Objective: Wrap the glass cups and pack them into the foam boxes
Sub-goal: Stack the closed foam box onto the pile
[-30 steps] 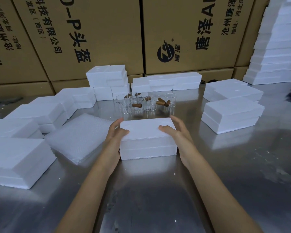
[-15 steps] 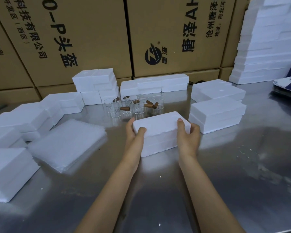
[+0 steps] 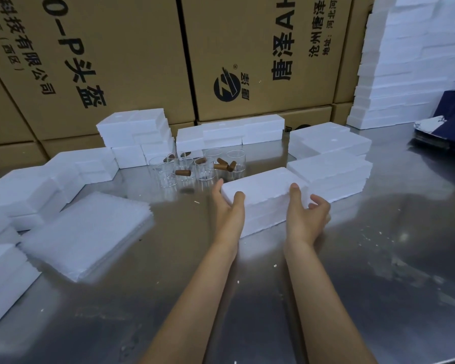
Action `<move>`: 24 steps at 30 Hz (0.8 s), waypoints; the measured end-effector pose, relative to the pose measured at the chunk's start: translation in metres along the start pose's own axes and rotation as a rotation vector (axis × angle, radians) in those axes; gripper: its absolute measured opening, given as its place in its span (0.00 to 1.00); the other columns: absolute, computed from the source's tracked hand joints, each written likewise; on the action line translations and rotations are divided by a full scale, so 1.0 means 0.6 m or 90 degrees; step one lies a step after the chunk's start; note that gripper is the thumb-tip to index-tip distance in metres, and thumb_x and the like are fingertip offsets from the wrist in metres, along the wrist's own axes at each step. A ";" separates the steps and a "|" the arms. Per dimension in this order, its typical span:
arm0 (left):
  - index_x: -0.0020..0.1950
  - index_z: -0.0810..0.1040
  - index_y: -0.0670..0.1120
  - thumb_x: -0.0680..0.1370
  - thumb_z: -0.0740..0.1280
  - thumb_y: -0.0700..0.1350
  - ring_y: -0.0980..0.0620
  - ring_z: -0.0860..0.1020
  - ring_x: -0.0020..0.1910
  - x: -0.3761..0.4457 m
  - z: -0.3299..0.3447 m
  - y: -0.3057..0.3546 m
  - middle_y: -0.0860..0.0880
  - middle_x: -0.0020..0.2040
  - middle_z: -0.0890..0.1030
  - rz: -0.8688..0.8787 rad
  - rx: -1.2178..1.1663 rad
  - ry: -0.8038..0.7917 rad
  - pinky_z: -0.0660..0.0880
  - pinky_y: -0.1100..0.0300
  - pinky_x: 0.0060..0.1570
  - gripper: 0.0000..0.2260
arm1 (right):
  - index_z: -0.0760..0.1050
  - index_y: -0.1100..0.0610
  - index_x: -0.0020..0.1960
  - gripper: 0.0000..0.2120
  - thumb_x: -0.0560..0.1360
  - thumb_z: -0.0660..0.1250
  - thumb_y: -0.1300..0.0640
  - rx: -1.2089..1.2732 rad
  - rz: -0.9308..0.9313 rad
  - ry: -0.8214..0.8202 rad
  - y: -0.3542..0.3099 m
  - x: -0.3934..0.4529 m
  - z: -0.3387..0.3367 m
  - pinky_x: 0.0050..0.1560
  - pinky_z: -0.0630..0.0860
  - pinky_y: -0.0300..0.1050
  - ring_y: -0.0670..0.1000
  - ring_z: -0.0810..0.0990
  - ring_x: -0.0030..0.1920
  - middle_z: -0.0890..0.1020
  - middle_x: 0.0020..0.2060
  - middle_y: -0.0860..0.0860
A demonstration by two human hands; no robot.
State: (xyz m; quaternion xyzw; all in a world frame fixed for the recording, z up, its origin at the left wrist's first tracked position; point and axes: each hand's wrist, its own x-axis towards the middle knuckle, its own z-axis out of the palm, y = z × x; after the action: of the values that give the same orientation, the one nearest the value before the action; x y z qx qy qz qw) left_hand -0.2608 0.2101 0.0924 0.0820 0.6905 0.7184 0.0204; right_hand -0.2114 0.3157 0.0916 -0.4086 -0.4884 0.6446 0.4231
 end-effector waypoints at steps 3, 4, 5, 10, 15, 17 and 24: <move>0.78 0.59 0.59 0.82 0.61 0.46 0.55 0.68 0.69 0.005 0.027 0.004 0.56 0.74 0.64 -0.022 -0.018 -0.040 0.66 0.59 0.64 0.25 | 0.69 0.53 0.60 0.23 0.73 0.72 0.43 0.015 0.001 0.009 0.001 -0.001 0.002 0.57 0.72 0.46 0.54 0.71 0.65 0.69 0.60 0.48; 0.78 0.58 0.59 0.82 0.61 0.46 0.57 0.70 0.64 0.006 0.036 0.005 0.57 0.71 0.64 -0.029 -0.024 -0.053 0.65 0.61 0.59 0.25 | 0.69 0.53 0.60 0.22 0.73 0.72 0.43 0.021 0.004 0.008 0.001 0.000 0.002 0.60 0.73 0.48 0.54 0.72 0.64 0.68 0.59 0.48; 0.78 0.58 0.59 0.82 0.61 0.46 0.59 0.71 0.60 0.007 0.045 0.007 0.58 0.69 0.64 -0.034 -0.025 -0.059 0.65 0.63 0.57 0.25 | 0.70 0.53 0.60 0.22 0.73 0.72 0.44 0.026 0.006 0.008 0.001 0.000 0.002 0.61 0.73 0.49 0.54 0.72 0.64 0.68 0.59 0.48; 0.78 0.57 0.58 0.82 0.60 0.47 0.55 0.70 0.61 0.016 0.087 0.006 0.57 0.68 0.66 -0.037 -0.021 -0.085 0.65 0.62 0.58 0.26 | 0.69 0.54 0.65 0.24 0.75 0.70 0.45 0.046 0.005 0.001 0.003 0.010 -0.001 0.64 0.71 0.45 0.50 0.72 0.67 0.68 0.63 0.47; 0.79 0.54 0.57 0.82 0.60 0.47 0.51 0.69 0.66 0.031 0.126 0.003 0.55 0.72 0.65 -0.038 0.001 -0.105 0.67 0.57 0.64 0.27 | 0.65 0.50 0.72 0.29 0.75 0.69 0.43 0.037 0.028 -0.030 0.007 0.024 -0.002 0.69 0.68 0.47 0.48 0.69 0.71 0.68 0.72 0.51; 0.79 0.53 0.58 0.82 0.60 0.47 0.53 0.69 0.62 0.035 0.139 0.002 0.57 0.68 0.65 -0.040 0.008 -0.112 0.66 0.59 0.60 0.28 | 0.63 0.49 0.75 0.31 0.76 0.68 0.43 0.041 0.033 -0.039 0.006 0.029 -0.002 0.71 0.66 0.47 0.48 0.68 0.72 0.67 0.74 0.51; 0.80 0.51 0.56 0.82 0.59 0.47 0.50 0.68 0.70 0.056 0.169 0.001 0.51 0.78 0.61 -0.021 0.039 -0.125 0.65 0.58 0.65 0.29 | 0.56 0.49 0.79 0.36 0.77 0.67 0.42 -0.011 0.012 -0.082 0.008 0.045 0.007 0.75 0.61 0.51 0.49 0.60 0.77 0.61 0.78 0.49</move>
State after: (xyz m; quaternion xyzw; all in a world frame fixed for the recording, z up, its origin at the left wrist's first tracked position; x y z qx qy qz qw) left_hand -0.2790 0.3152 0.0992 0.1409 0.7079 0.6852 0.0971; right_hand -0.2242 0.3395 0.0847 -0.3741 -0.5163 0.6695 0.3811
